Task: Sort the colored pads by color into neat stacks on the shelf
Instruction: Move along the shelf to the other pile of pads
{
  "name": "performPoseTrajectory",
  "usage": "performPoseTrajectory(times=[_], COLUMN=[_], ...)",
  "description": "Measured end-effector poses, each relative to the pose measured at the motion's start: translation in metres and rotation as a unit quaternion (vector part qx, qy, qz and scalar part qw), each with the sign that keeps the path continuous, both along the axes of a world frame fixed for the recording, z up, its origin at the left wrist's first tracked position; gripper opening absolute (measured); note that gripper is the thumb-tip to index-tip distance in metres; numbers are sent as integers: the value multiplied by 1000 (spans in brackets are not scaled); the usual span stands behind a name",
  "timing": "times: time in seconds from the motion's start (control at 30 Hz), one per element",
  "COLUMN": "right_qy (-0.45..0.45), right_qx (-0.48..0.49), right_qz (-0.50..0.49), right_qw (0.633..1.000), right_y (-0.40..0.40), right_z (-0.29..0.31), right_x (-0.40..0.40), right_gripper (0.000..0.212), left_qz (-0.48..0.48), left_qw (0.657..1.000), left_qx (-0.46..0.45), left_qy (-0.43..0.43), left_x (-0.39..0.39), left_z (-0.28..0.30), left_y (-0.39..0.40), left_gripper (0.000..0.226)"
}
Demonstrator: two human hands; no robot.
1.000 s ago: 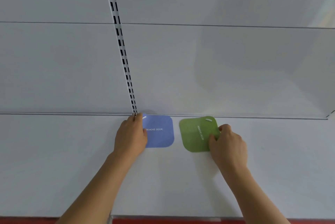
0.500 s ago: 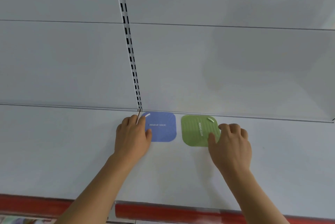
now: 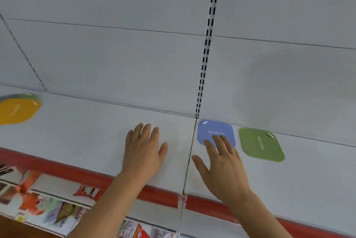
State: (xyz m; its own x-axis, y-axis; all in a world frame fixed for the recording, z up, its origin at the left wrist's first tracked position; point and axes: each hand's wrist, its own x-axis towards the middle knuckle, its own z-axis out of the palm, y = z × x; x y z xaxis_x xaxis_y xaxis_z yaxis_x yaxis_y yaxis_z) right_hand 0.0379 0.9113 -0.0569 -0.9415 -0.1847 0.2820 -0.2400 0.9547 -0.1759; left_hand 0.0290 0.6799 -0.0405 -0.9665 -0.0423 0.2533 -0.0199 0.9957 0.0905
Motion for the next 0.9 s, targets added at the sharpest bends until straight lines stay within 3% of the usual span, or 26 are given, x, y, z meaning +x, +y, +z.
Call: performPoseTrajectory(times=[0.47,0.67,0.9], right_qy=[-48,-59,-57], right_qx=[50,69,13], right_qz=[126,173,202], right_qw=[990,981,978], right_y=[-297,-400,-517], right_z=[14,9,-3], right_x=[58,28,-38], right_gripper=[80,77,73], left_qz=[94,142,171], left_qw=[996,990,985], left_qx=[-1,10,-11], left_qy=[-1,10,-16], left_x=[106,103,62], left_z=[-3,-10,-5], left_y=[-293,-387,-492], left_gripper=[64,66,65])
